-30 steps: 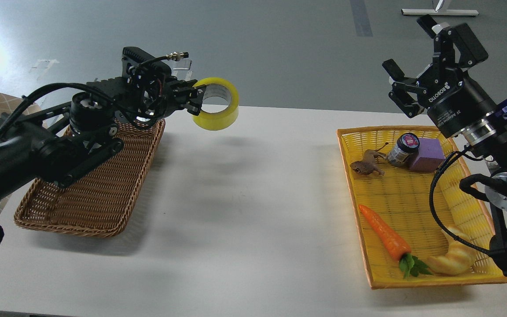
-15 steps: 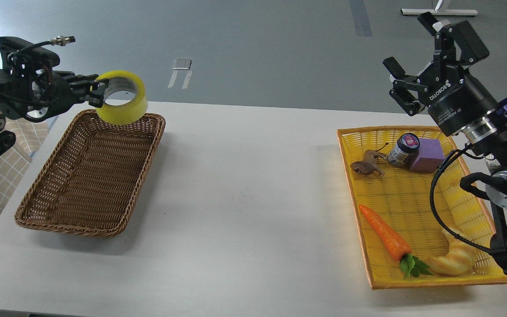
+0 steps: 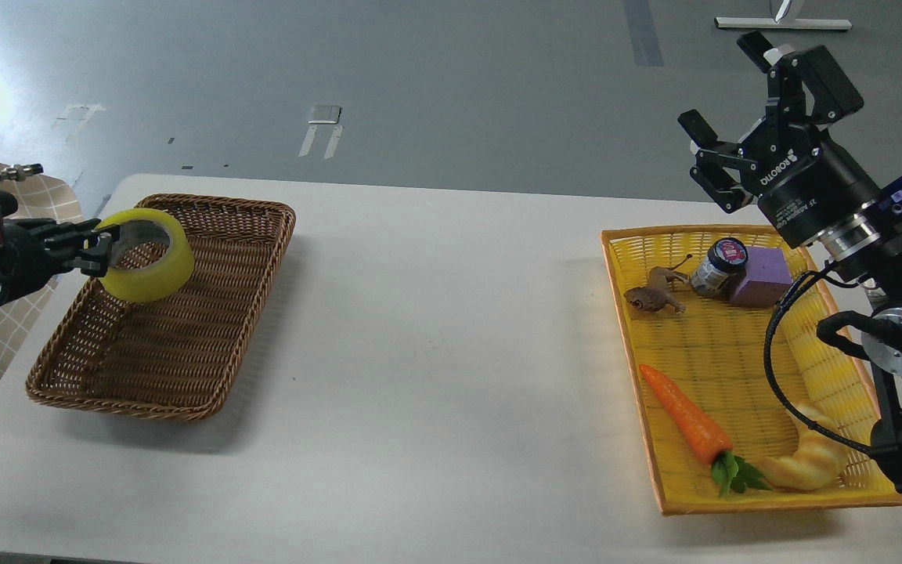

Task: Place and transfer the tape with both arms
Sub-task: 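Lift the tape roll with the left gripper and carry it over the wicker basket, then lower the tape roll into the basket and open the left gripper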

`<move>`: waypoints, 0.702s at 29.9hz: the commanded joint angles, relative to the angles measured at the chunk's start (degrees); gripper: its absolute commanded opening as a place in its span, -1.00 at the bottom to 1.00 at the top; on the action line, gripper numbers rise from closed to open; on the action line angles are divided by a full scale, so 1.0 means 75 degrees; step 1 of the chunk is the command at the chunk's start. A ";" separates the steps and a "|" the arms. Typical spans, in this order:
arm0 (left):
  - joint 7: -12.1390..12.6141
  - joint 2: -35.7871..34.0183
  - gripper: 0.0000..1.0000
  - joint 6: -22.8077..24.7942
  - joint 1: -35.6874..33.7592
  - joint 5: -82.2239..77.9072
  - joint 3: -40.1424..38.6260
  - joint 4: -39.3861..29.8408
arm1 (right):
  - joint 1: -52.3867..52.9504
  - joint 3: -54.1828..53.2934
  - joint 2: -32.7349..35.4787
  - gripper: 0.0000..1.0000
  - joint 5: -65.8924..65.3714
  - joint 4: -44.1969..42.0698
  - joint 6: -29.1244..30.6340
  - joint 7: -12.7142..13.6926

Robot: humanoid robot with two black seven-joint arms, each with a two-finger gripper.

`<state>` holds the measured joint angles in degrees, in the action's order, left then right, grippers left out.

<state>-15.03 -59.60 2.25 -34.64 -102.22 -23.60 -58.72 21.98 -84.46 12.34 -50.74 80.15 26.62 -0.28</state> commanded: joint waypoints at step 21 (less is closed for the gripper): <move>-0.0011 0.0986 -0.47 -0.0043 0.0096 0.0212 -0.0006 0.0750 | -0.0025 0.0012 0.0007 1.00 0.0003 0.0012 0.0001 0.0002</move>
<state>-14.99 -52.94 1.99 -33.92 -100.64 -23.58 -53.91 21.75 -84.38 12.40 -50.74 80.20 26.60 -0.26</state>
